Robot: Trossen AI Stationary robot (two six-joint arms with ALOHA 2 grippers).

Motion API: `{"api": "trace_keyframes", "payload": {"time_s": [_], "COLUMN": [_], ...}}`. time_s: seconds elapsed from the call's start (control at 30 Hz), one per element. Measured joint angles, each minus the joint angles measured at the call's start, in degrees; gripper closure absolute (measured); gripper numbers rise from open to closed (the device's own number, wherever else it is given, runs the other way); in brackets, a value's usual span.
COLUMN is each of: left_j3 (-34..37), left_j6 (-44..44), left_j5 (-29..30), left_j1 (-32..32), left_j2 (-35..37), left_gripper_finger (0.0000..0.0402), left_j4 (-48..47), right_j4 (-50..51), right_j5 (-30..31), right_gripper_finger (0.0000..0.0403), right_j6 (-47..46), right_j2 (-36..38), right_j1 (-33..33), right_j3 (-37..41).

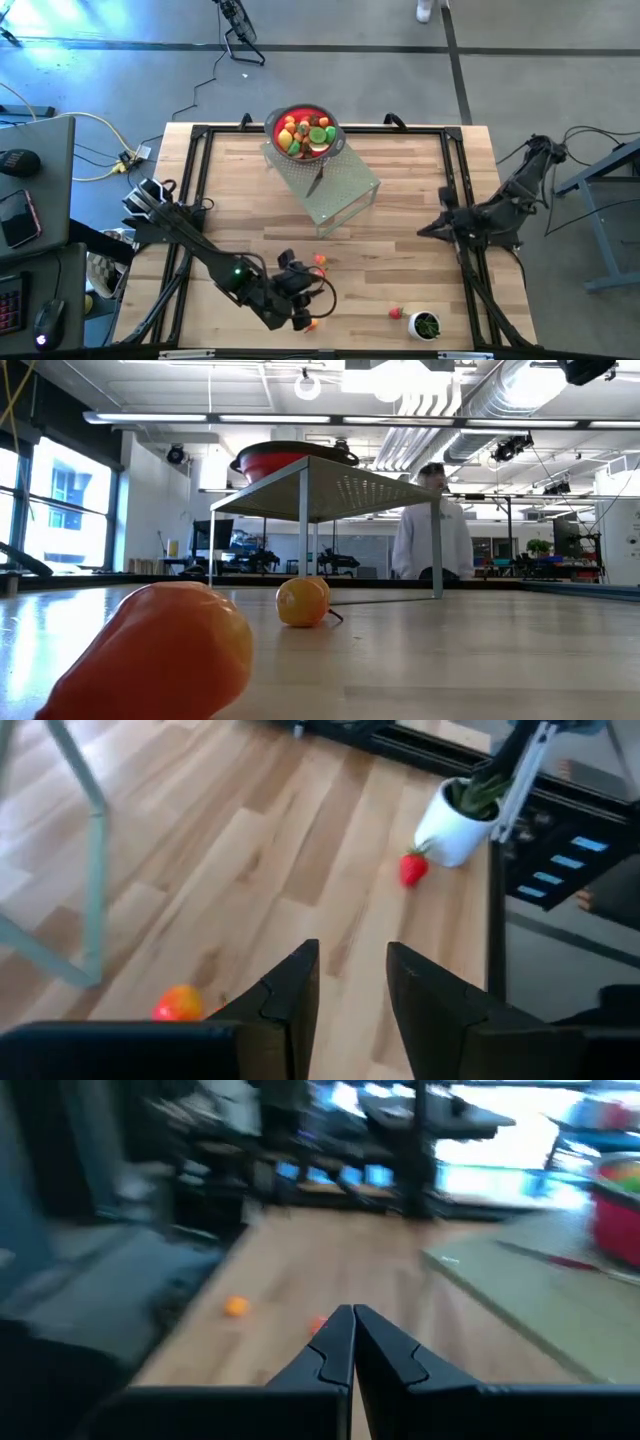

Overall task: Pick & Place Fruit
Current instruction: Put the orange pear into the red strainer on the shelf

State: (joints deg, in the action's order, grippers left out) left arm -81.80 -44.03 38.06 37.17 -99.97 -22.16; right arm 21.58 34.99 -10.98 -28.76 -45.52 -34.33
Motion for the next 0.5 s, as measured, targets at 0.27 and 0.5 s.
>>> {"api": "trace_keyframes", "payload": {"time_s": [0.27, 0.5], "left_j3": [0.0, 0.0], "left_j6": [0.0, 0.1], "left_j5": [-1.1, -1.0], "left_j1": [0.2, 1.6], "left_j2": [-0.1, -0.7], "left_gripper_finger": [0.0286, 0.0286], "left_j4": [3.6, 5.5], "right_j4": [-8.6, -9.0], "right_j5": [-9.7, -10.7], "right_gripper_finger": [0.04, 0.04], "right_j6": [4.7, 4.7], "right_j2": [13.6, 23.3], "right_j1": [0.2, 0.2], "right_j3": [10.2, 16.8]}}
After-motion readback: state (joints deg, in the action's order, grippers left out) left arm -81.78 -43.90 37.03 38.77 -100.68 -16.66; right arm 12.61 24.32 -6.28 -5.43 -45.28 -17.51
